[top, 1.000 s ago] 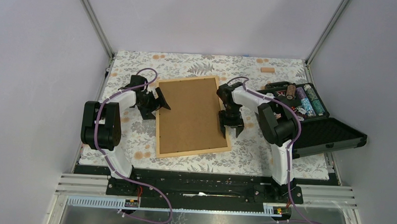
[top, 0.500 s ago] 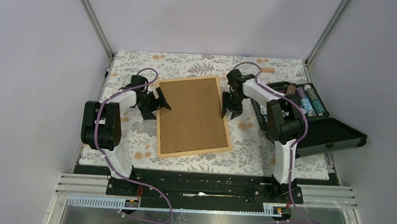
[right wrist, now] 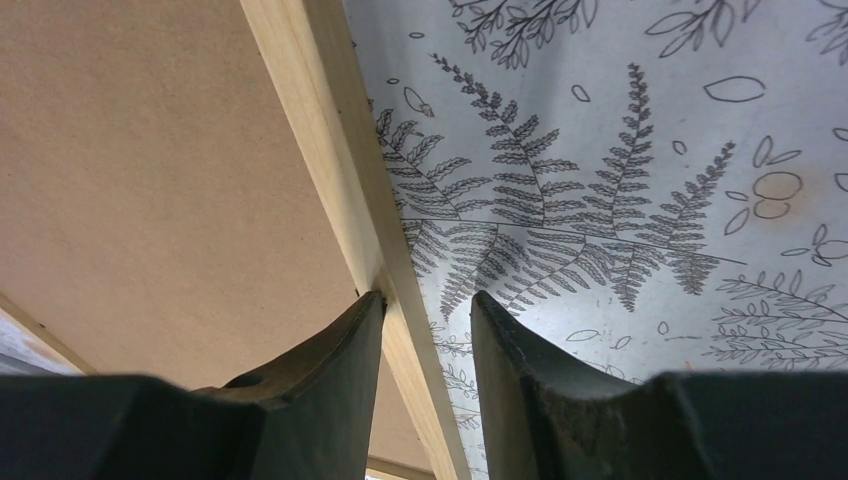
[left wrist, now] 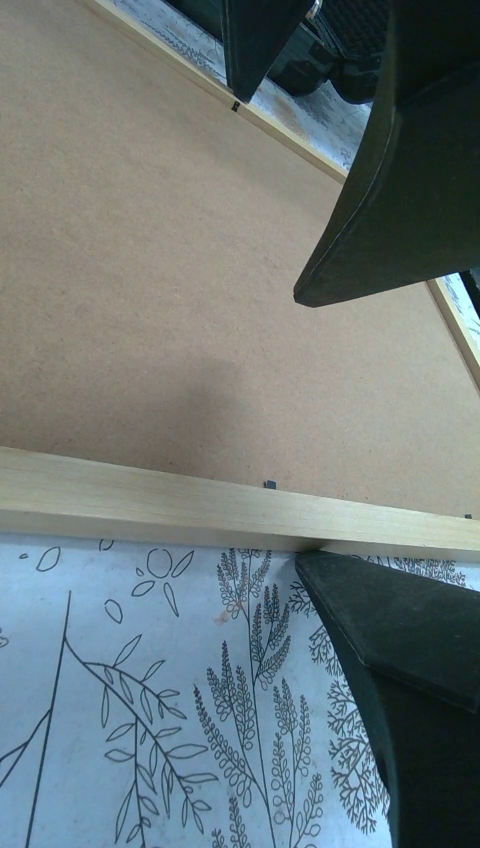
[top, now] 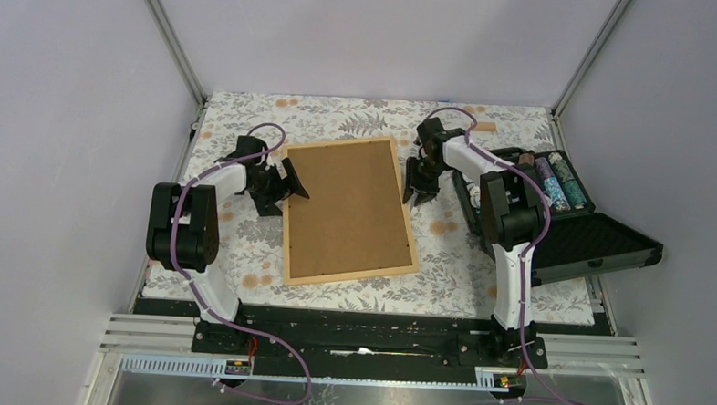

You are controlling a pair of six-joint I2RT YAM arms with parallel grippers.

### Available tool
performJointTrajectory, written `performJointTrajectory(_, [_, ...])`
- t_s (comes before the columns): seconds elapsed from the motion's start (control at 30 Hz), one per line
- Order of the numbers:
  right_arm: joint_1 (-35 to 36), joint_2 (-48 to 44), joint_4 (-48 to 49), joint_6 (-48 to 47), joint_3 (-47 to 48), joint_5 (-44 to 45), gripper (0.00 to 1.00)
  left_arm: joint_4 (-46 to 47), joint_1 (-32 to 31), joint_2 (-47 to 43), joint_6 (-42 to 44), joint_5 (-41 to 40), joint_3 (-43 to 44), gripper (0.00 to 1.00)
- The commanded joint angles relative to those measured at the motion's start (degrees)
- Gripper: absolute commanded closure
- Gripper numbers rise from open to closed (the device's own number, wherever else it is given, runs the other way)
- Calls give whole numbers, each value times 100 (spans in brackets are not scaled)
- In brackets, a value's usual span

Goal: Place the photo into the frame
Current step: Install the photo frame at the center of the board.

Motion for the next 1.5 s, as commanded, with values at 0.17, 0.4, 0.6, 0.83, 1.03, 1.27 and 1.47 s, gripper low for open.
performJointTrajectory(0.17, [72, 278, -32, -100, 175, 81, 55, -64, -64, 286, 55, 104, -191, 2])
performJointTrajectory(0.4, [186, 412, 58, -18, 68, 200, 55, -51, -64, 282, 50, 138, -192, 2])
performJointTrajectory(0.6, [412, 490, 57, 104, 67, 418, 55, -48, -64, 275, 41, 151, -199, 1])
performJointTrajectory(0.83, [628, 752, 44, 481, 33, 915, 55, -18, -64, 260, 19, 178, -234, 2])
performJointTrajectory(1.03, [826, 1154, -386, 413, 430, 1685, 56, -10, -66, 250, 19, 208, -240, 2])
performJointTrajectory(1.27, [456, 354, -22, 161, 683, 12, 40, -27, -64, 207, 41, 155, -241, 1])
performJointTrajectory(1.47, [-71, 441, -91, 6, 1260, -106, 41, -50, -64, 178, 69, 104, -226, 2])
